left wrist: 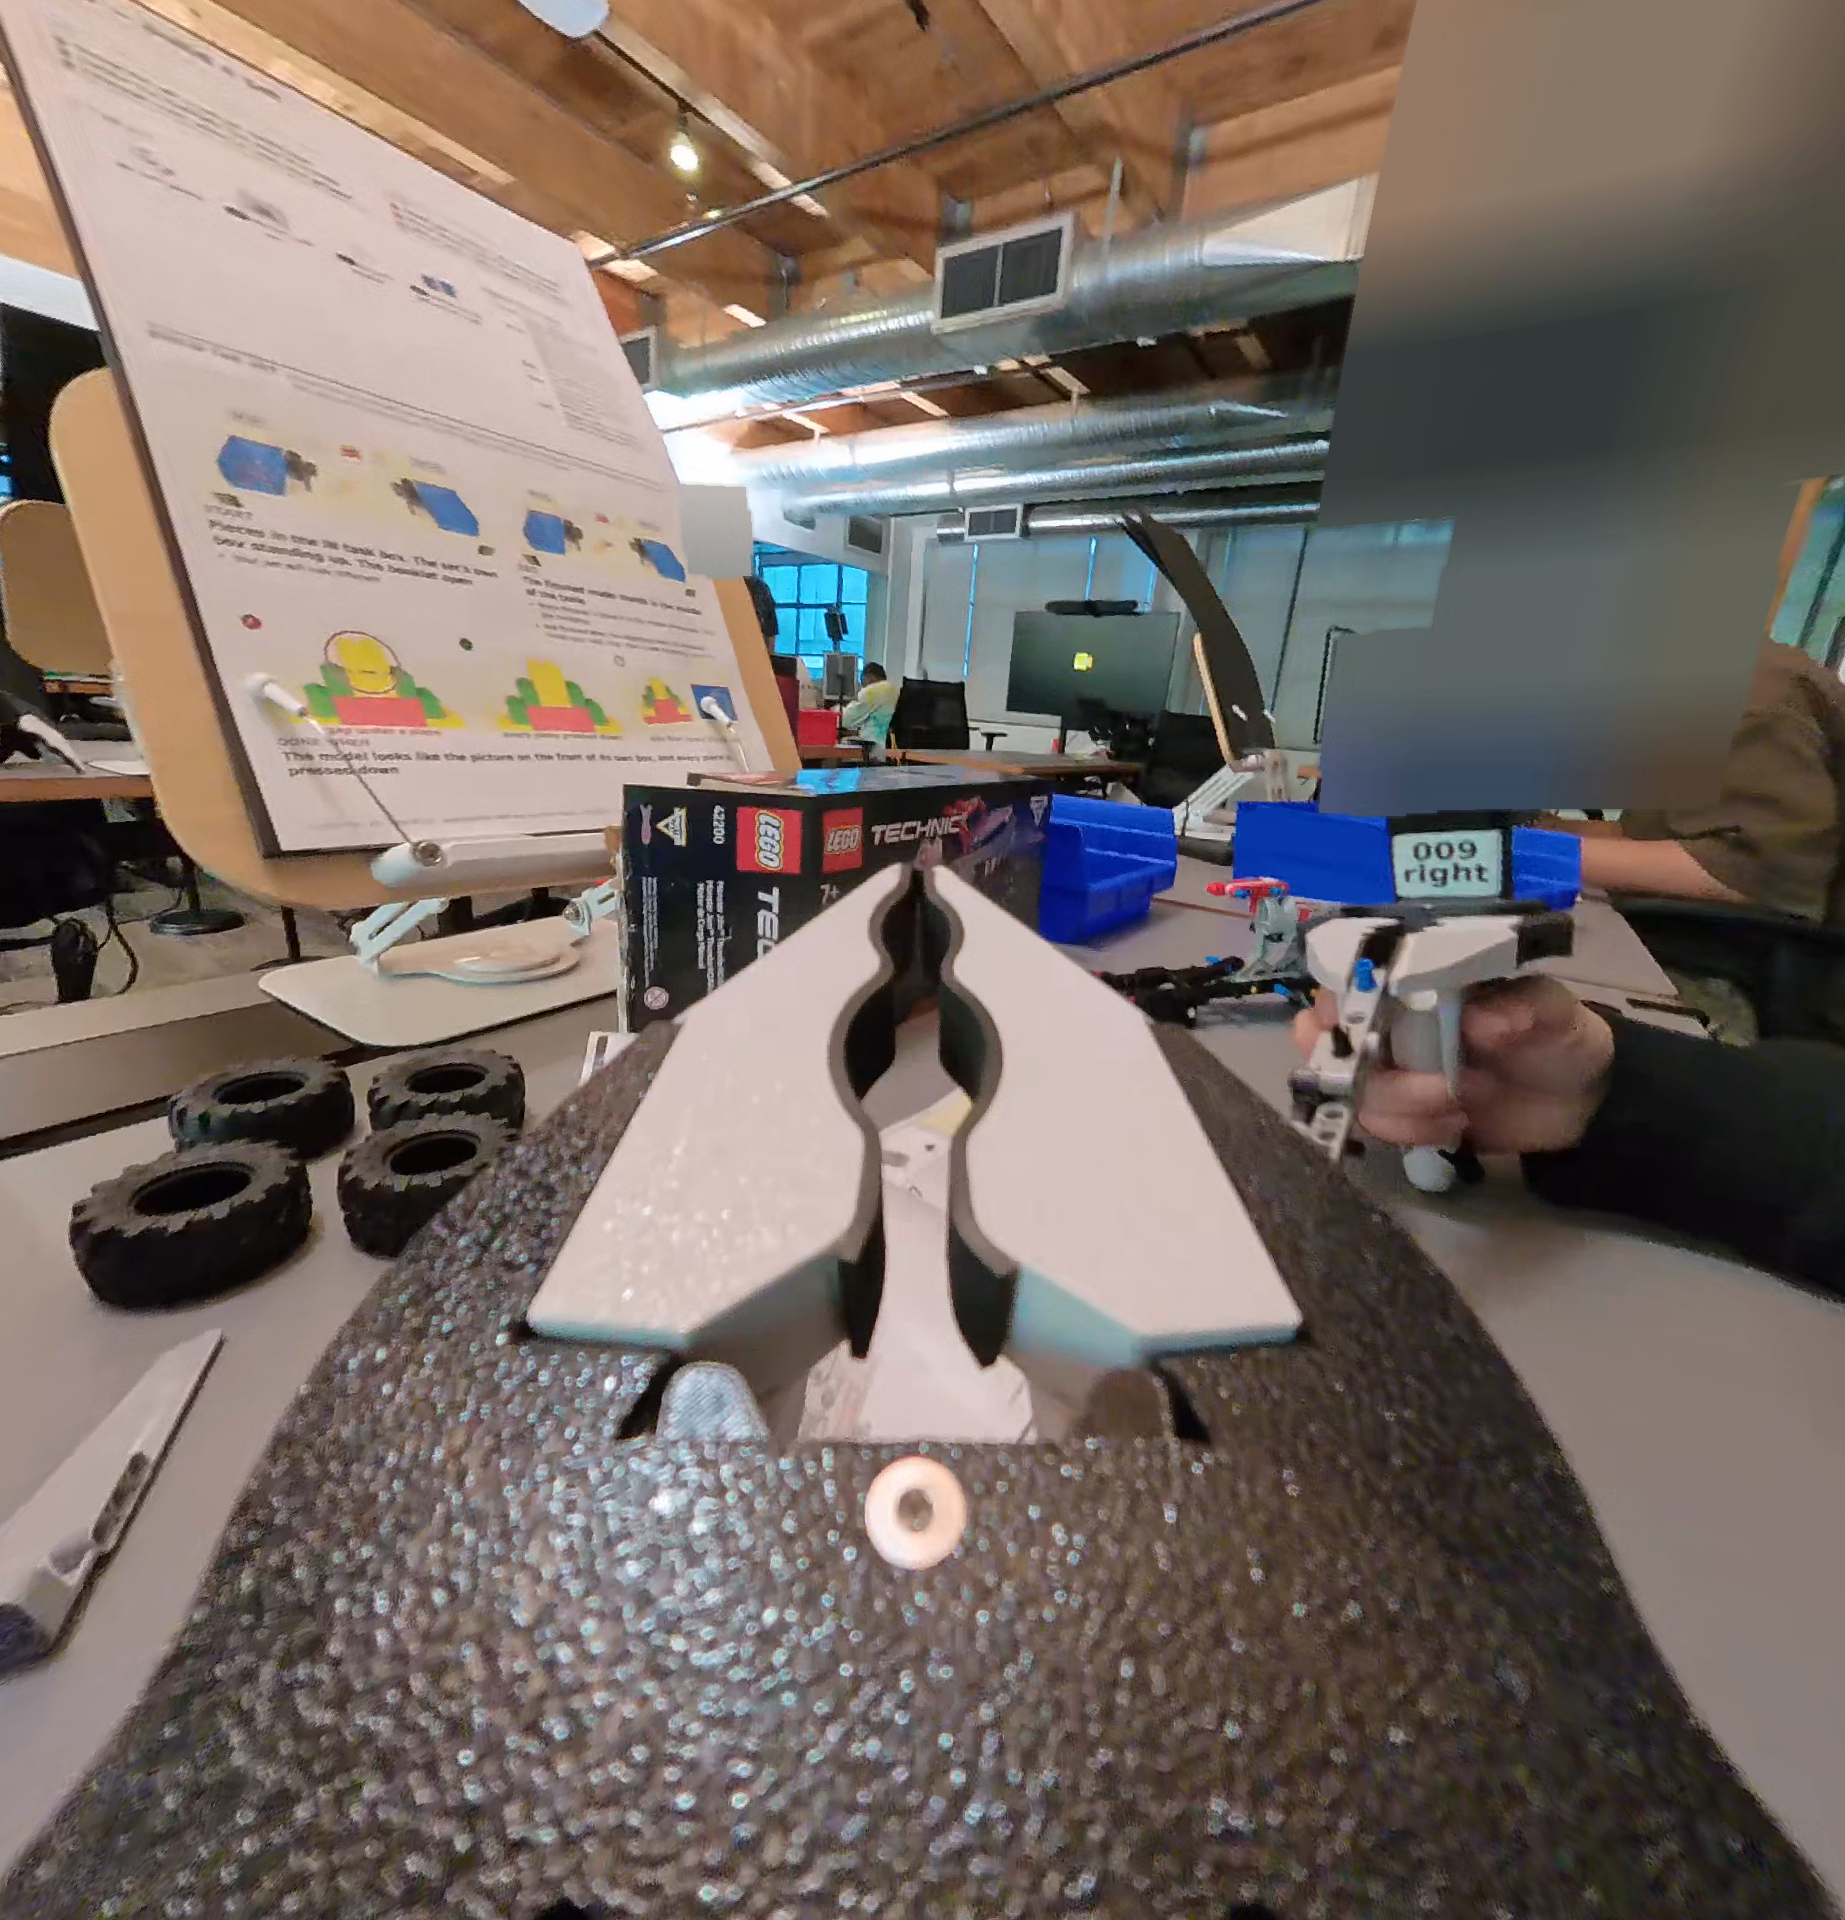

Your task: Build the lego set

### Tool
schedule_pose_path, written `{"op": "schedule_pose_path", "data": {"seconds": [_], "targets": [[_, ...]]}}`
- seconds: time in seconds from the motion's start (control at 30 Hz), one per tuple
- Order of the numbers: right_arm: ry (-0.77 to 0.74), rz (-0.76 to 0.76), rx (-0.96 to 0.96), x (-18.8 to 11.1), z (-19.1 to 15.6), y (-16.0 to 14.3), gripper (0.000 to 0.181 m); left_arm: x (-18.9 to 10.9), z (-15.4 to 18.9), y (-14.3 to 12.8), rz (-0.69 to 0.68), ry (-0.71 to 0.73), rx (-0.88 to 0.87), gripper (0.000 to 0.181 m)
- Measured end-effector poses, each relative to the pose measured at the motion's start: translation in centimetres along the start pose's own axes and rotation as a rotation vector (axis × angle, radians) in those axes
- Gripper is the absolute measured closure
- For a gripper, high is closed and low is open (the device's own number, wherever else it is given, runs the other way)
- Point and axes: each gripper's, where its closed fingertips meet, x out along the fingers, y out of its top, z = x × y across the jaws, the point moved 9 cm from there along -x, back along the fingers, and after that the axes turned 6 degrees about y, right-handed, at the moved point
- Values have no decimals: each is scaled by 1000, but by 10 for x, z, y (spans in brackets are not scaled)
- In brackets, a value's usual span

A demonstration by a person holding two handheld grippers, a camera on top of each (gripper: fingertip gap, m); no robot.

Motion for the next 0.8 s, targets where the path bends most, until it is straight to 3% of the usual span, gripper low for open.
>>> {"op": "schedule_pose_path", "data": {"seconds": [0.17, 0.33, 0.47, 0.67, 0.8], "targets": [[-66, -29, 4, -1, 2, -1, 175, -5, 0, 3, 30, 10, -12, 181], [-133, -326, 9, -3, 4, -14, 175, -7, -4, 3, 28, 24, -56, 181], [-131, -357, 69, -13, 4, -17, 175, -8, -3, 3, 30, 17, -64, 181], [-183, -570, 104, -28, -2, -32, 175, -11, 6, 4, -60, 55, 111, 181], [-226, -576, 133, -29, -3, -34, 175, -31, 7, 25, -99, 65, 176, 181]]}}
